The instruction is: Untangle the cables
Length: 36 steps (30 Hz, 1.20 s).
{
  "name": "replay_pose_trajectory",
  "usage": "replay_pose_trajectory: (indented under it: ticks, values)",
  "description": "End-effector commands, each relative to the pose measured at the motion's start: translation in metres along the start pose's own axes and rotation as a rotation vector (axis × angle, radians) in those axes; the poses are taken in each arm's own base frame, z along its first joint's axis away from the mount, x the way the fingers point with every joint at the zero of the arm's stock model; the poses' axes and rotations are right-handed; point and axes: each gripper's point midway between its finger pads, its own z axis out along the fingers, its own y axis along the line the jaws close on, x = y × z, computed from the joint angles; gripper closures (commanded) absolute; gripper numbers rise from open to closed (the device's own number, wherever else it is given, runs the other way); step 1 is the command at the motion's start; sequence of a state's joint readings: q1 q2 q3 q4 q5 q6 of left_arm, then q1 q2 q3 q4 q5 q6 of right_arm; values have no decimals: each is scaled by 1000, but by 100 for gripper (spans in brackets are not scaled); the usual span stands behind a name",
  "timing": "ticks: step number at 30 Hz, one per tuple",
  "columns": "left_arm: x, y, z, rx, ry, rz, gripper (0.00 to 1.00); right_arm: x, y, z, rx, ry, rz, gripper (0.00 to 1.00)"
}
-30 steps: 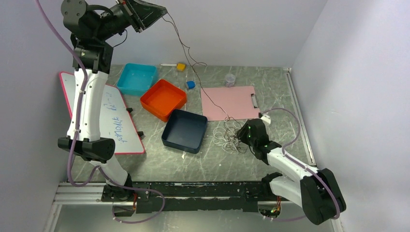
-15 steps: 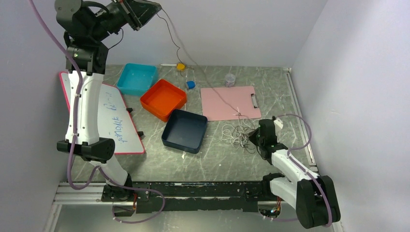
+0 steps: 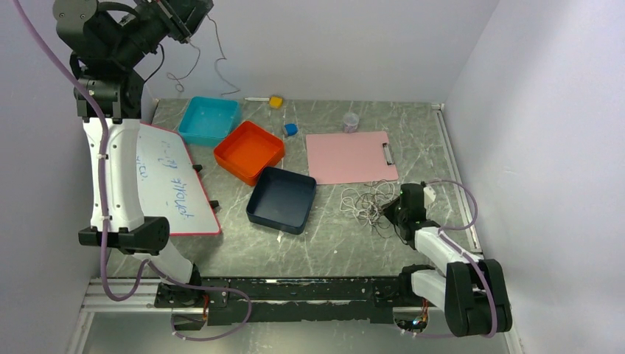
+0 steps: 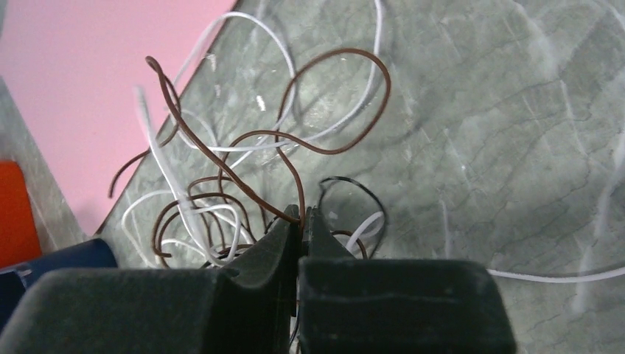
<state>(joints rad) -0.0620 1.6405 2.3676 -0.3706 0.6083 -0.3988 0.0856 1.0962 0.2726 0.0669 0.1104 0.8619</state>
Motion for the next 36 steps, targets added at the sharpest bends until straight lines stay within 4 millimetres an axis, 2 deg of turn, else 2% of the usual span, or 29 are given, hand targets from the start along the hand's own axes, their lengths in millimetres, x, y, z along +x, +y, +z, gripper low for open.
replay_pose_trajectory:
  ticks: [1, 6, 11, 19, 25, 29, 36]
  values:
    - [9, -4, -3, 31, 31, -17, 93, -14, 18, -10, -79, -27, -59, 96]
    - [14, 0, -6, 2, 45, -15, 93, -43, 37, -31, -101, -96, -131, 67]
    - [23, 5, -9, -23, 65, -25, 93, -68, 47, -53, -91, -160, -190, 49]
    - [35, -4, -11, 27, 94, -68, 93, -97, 65, -83, -120, -244, -230, 37]
    - [46, -8, -12, 36, 120, -85, 93, -107, 84, -97, -198, -270, -290, 26]
    - [54, -9, -14, 29, 141, -90, 93, -117, 93, -109, -231, -310, -315, 23]
    - [74, 2, -15, -14, 184, -113, 93, -132, 108, -133, -284, -377, -352, 22]
